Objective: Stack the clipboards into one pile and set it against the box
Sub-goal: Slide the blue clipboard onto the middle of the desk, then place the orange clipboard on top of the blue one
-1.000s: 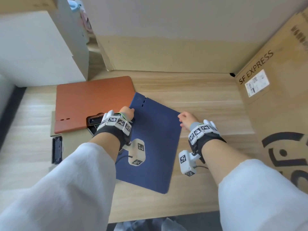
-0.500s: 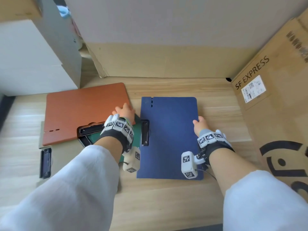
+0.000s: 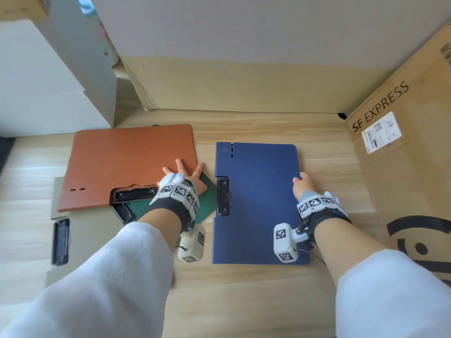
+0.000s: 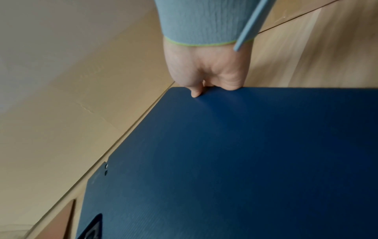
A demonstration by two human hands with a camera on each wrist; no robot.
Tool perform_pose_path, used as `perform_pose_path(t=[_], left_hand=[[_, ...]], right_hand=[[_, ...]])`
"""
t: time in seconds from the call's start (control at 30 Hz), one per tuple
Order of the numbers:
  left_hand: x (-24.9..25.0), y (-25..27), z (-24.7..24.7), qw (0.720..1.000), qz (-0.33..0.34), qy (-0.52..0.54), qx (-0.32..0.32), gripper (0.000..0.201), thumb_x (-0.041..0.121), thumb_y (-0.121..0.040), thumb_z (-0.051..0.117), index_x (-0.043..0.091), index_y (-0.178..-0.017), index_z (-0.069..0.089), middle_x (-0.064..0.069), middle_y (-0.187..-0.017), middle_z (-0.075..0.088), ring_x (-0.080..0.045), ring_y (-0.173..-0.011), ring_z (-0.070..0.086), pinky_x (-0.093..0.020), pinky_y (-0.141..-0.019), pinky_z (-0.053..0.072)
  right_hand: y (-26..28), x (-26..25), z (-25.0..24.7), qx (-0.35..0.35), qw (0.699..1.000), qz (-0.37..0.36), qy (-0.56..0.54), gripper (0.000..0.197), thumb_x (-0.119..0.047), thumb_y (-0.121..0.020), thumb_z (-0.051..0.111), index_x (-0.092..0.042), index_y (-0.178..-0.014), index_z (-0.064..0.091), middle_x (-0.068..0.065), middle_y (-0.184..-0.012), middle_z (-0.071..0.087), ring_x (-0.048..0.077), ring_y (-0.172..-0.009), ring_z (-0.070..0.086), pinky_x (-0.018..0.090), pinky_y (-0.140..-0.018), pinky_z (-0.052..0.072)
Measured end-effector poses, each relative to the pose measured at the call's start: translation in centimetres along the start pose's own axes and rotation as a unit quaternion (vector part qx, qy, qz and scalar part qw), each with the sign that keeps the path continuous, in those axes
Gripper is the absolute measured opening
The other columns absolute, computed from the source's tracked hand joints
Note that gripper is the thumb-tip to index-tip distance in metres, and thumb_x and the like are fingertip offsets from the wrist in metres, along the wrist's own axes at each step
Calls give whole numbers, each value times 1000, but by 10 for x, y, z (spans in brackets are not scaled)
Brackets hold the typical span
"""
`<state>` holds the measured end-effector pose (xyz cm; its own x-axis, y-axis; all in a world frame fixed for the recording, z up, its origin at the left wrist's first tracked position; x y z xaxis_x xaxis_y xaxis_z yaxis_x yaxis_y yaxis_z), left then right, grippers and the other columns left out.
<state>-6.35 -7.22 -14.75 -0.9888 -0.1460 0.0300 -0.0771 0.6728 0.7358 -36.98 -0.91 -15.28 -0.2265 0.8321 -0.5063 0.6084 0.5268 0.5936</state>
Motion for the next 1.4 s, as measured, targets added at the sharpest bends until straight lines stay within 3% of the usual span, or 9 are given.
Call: perform_pose_path(t=[0.2,0.37,0.5,0.73,0.97,1.03,1.17,1.27,1.4], left_hand=[[8,26,-2,999,7,25,23,77,27,-92,40,54,-144,-10,-3,-157,7,-36,-145,10,-55,-111,28],[-56,28,-15,986,-146,35,68,63,29,-99,30,21,-154,0,-18,-162,2,-37,-149,8,-49,-121,16],[-93,30,-7,973,-201,91,64,60,30,-98,17,28,-153,-8,-13,-162,-6,-33,-150,0,-46,-120,9],[-91,31,2,954,-186,206,115,69,20,-94,48,10,-153,14,-21,-160,7,-45,-146,11,-57,-117,16],[-89,43,-6,965,-198,152,75,99,30,-91,54,21,-144,-28,-26,-158,-11,-41,-147,15,-45,-114,32],[-93,36,-9,947,-223,215,81,104,23,-87,60,29,-142,-28,-21,-159,-8,-40,-145,24,-47,-115,30],[-101,41,-15,878,-291,331,183,110,-2,-84,59,49,-146,-16,-13,-159,4,-35,-129,41,-46,-112,28],[-109,46,-16,848,-290,385,221,93,-4,-91,46,39,-151,-10,-12,-160,4,-35,-131,36,-47,-116,20],[-126,44,-23,814,-260,447,263,91,-7,-86,45,35,-153,2,-12,-156,5,-37,-124,44,-43,-109,33]], right_hand=[[2,-1,-6,14,1000,10,3,43,-9,-98,32,-4,-140,34,18,-141,44,34,-128,44,35,-103,35],[8,-5,-4,4,999,-23,29,43,-9,-96,37,0,-137,39,23,-138,48,34,-126,47,33,-101,39],[9,-3,-1,-1,1000,-7,30,41,-10,-97,34,0,-137,38,21,-139,46,34,-127,45,35,-103,36],[11,2,3,0,1000,15,22,41,-9,-99,31,-4,-139,35,18,-141,45,35,-127,46,38,-103,35],[13,6,3,-10,1000,14,19,42,-12,-98,33,-7,-140,34,18,-139,46,35,-125,47,38,-102,36],[14,6,3,-12,1000,9,19,43,-13,-98,35,-9,-140,35,18,-137,49,36,-122,49,39,-99,38],[13,7,2,-6,1000,-13,18,39,-7,-94,42,-7,-133,46,16,-131,57,36,-115,56,36,-90,43],[13,5,0,-7,999,-20,26,40,-1,-92,42,-6,-131,49,17,-129,59,37,-116,56,38,-92,45],[14,6,-3,-11,999,-20,34,45,2,-92,40,-8,-136,45,17,-131,57,38,-118,55,40,-96,44]])
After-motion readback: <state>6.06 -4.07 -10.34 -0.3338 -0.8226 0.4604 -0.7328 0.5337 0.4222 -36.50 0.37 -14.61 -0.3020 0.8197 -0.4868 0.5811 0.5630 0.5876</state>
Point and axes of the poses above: each hand's wrist, its own y-axis away from the middle knuckle, its own z-axis out of the palm, x = y × z, the point moved 4 cm from there along -y, towards the middle knuckle
